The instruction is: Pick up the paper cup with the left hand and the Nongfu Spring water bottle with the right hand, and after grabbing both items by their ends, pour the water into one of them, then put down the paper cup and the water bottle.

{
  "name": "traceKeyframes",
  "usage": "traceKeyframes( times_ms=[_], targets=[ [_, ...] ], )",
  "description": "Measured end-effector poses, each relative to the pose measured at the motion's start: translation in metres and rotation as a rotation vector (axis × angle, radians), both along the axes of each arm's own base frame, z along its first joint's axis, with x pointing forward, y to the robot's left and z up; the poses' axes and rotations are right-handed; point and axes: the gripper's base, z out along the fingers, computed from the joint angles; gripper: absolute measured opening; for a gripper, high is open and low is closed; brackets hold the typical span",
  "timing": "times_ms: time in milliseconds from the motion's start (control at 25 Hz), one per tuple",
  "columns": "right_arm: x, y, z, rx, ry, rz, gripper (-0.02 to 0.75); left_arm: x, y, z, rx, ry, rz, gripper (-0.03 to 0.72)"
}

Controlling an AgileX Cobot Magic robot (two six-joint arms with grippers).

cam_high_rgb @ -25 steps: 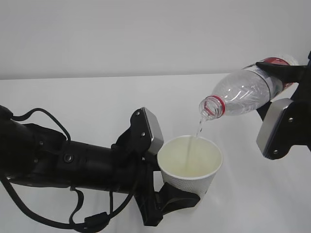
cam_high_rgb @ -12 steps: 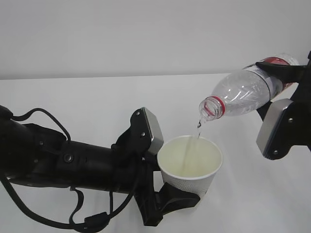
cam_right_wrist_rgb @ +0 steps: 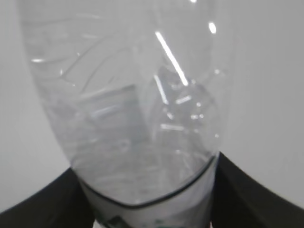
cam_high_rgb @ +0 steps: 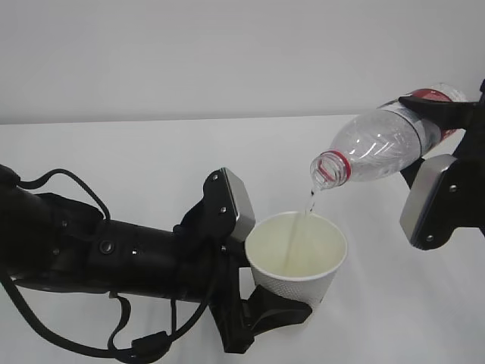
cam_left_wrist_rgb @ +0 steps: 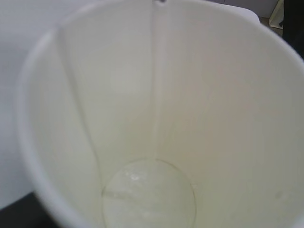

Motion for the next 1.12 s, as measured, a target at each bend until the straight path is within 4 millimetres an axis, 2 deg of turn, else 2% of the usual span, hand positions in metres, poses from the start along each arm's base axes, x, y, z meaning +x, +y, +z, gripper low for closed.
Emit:
traceKeyframes(
  times_ms=[1120],
  targets=[
    [0.0, 0.0001, 0.0006, -0.005, -0.01, 0.002, 0.475, 0.0001, 0.0002, -0.0003, 0.003, 0.0, 0.002, 0.542]
  ],
)
